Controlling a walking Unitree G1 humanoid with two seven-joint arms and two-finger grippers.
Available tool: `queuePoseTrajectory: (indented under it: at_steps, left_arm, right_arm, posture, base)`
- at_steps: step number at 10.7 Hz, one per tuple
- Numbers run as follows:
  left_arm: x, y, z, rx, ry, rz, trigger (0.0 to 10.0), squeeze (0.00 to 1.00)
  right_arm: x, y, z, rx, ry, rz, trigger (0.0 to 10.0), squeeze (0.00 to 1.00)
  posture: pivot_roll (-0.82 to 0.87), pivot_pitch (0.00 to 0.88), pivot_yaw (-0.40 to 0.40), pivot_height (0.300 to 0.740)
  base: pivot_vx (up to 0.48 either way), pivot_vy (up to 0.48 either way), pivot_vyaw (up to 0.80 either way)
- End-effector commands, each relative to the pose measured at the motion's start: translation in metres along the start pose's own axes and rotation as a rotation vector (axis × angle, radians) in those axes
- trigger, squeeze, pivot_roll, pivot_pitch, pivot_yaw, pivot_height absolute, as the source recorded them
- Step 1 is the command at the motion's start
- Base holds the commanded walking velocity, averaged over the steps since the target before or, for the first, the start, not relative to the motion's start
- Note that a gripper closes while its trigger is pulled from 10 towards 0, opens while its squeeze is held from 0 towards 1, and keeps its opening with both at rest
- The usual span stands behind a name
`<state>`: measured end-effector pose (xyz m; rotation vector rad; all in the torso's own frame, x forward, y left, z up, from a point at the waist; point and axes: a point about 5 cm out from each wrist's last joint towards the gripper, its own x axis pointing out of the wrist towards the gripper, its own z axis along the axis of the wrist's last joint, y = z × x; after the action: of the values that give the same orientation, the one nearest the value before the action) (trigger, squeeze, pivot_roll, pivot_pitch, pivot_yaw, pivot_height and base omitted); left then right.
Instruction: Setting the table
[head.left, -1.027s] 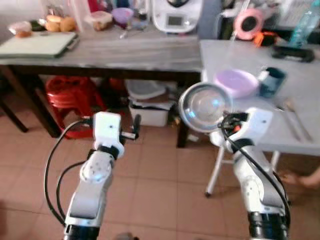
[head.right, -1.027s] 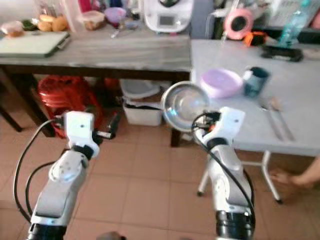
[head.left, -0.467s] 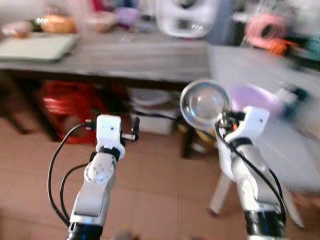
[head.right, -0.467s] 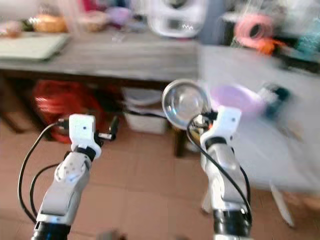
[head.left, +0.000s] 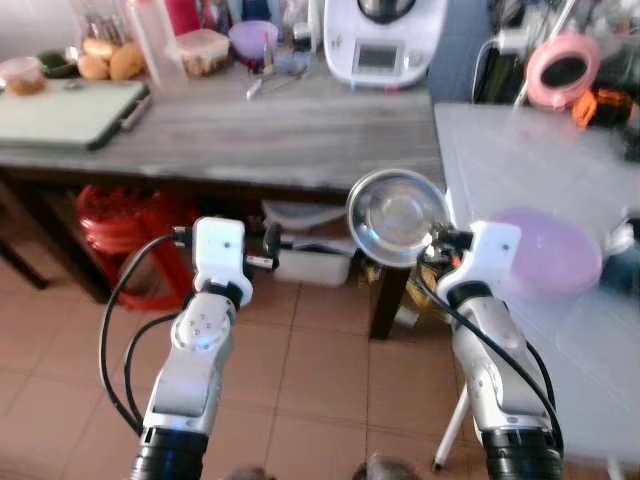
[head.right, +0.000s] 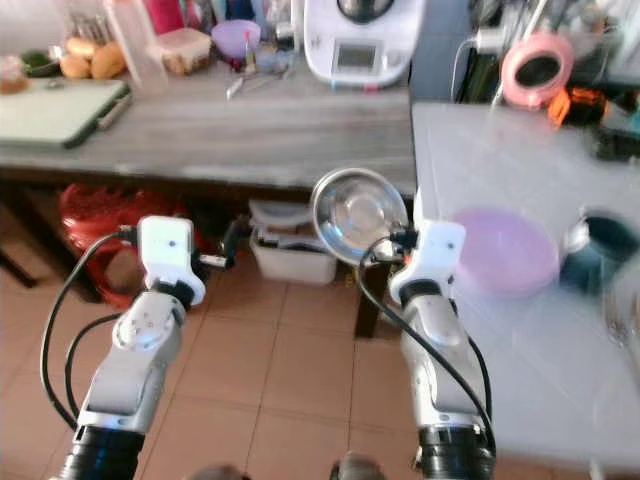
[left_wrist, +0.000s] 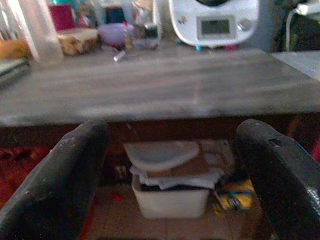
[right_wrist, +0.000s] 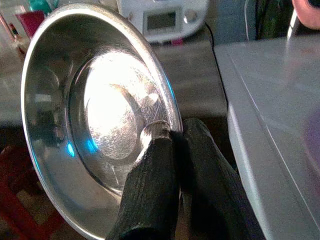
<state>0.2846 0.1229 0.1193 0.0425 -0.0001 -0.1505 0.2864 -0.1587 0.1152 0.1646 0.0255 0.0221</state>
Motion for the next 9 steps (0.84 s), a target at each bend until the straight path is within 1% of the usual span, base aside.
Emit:
queuePoseTrajectory:
  at_steps: [1,2,4,6,9]
  left_arm:
    - [0.0001,0.0091,0.0013,0.025,-0.004,0.023,10.0,0.00]
    - [0.0031,0.0095,0.0039,0.024,-0.008,0.017,10.0,0.00]
    - [0.0038,0.0101,0.0066,0.037,-0.021,0.006,10.0,0.00]
    - [0.0018,0.0076,0.0072,0.047,-0.027,0.000,10.0,0.00]
    - [0.0004,0.0031,0.0054,0.032,-0.020,-0.013,10.0,0.00]
  right_arm:
    - [0.0038,0.0085,0.0088,0.005,-0.041,0.031,10.0,0.00]
    - [0.0071,0.0066,0.0111,0.003,-0.046,0.021,10.0,0.00]
    - [0.0097,0.0104,0.0163,0.001,-0.070,0.025,10.0,0.00]
    - [0.0088,0.0122,0.0133,0.001,-0.064,0.030,10.0,0.00]
    - [0.0085,0.0130,0.0144,-0.004,-0.070,0.028,10.0,0.00]
  posture:
    - [0.01,0.000,0.006,0.740]
    - [0.01,0.000,0.009,0.740]
    - [0.02,0.000,0.013,0.740]
    - [0.02,0.000,0.009,0.740]
    - [0.01,0.000,0.011,0.740]
  base:
    - [0.394,0.274,0.00]
    - [0.394,0.274,0.00]
    - [0.394,0.274,0.00]
    - [0.392,0.277,0.00]
    - [0.394,0.274,0.00]
